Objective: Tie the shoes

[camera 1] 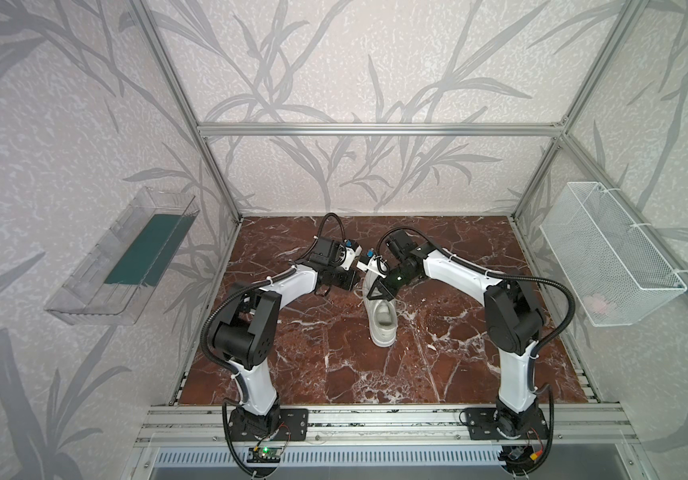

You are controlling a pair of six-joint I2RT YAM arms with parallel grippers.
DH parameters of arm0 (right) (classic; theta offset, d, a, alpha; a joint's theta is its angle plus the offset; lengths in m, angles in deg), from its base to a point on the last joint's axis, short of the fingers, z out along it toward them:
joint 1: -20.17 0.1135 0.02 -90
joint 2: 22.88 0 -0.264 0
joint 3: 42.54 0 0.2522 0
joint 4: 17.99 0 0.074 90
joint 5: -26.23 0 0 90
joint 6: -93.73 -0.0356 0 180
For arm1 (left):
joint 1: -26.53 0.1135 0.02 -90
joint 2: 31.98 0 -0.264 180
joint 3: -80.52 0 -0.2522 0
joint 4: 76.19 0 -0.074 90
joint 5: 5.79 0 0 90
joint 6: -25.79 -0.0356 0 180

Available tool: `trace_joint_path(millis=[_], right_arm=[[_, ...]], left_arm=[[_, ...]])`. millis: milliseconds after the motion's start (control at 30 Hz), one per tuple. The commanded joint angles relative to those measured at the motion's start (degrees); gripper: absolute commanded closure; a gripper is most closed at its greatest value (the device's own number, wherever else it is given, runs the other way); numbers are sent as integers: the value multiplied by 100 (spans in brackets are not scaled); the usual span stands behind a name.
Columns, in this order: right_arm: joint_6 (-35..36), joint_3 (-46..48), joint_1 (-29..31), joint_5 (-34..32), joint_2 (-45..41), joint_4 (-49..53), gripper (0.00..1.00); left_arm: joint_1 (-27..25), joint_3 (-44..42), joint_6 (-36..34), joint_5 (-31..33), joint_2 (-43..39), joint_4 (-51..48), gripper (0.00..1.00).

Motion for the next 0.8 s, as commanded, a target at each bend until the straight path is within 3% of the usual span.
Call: trace_joint_path(millis=[0, 400, 767], right_arm=[[-214, -246, -28, -94, -232, 341, 69], [-1132, 229, -417, 91, -791, -449, 32], [-1412, 248, -655, 401, -708, -631, 34]], left_arm=[[-16, 276, -280, -304, 35, -192, 100], [-17, 595, -542, -542, 15, -303, 100], [-18, 835, -570, -654, 107, -338, 100]])
